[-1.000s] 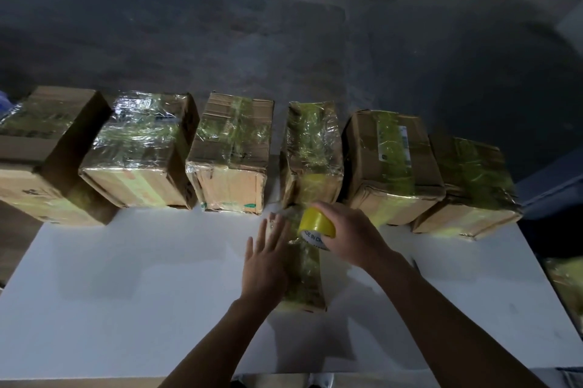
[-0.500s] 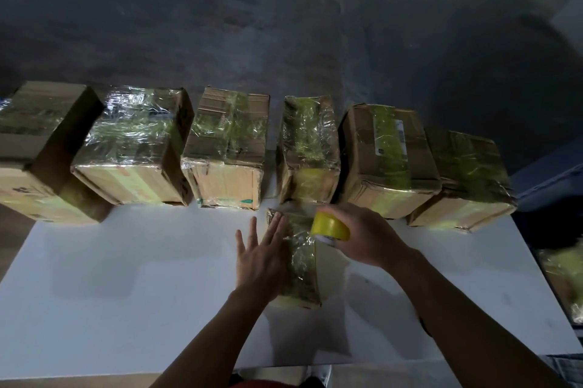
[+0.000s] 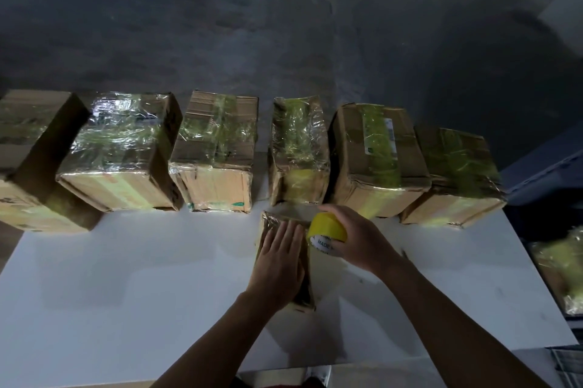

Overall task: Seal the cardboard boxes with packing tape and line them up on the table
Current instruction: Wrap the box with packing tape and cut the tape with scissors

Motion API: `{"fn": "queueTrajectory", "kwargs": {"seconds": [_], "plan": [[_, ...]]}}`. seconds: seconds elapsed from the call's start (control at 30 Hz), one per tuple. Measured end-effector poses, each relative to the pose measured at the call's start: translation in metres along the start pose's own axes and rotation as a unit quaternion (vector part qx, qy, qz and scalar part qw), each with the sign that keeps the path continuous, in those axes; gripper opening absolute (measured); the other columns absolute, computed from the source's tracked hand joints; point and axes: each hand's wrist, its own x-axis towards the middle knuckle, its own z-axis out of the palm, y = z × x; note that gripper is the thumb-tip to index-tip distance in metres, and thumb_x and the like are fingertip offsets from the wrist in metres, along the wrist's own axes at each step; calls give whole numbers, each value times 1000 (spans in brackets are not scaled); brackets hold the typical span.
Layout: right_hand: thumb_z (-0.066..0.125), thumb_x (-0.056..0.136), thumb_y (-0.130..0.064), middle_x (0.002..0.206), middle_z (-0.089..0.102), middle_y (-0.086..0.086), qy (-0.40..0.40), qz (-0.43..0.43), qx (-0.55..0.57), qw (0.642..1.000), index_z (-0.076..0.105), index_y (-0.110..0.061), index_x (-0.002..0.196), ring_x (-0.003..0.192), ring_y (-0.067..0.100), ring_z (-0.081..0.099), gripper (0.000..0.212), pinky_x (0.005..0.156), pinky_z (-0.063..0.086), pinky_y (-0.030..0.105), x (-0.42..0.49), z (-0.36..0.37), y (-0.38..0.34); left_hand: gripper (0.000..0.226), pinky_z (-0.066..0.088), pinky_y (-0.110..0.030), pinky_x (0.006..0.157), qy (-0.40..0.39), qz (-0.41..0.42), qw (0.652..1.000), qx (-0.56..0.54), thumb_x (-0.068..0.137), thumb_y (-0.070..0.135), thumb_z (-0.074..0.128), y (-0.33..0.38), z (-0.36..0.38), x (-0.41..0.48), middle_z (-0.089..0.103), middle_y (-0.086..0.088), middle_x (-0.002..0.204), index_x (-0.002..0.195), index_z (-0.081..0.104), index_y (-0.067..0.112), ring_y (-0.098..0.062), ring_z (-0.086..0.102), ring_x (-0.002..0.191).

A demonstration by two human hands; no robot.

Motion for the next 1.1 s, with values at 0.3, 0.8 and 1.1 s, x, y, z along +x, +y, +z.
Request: {"fn": "queueTrajectory", "kwargs": {"seconds": [0.3,0.8,1.1], "plan": [[70,82,-33,106,59,-1,-52,8,-125,991,57,-26,120,90,23,61,41,71,47,29,-19,-1,19,59,36,-46,110,5,-2,1000,29,90,34,31,-3,4,3,46,-14,145,138,49,4,-30,39,137],[66,84,-37,110,50,5,-87,62,-95,990,49,-24,130,103,26,53,50,80,42,31,-3,43,31,58,44,-38,98,-87,-135,984,73,94,22,53,51,-18,23,35,-17,137,142,32,-1,-28,38,123],[69,75,-35,106,50,2,9,-1,5,1000,56,-26,129,98,17,52,57,74,37,25,1,20,2,36,46,-36,72,160,-138,960,-182,75,-8,59,20,-23,8,53,-19,98,109,65,3,-33,51,92]]}}
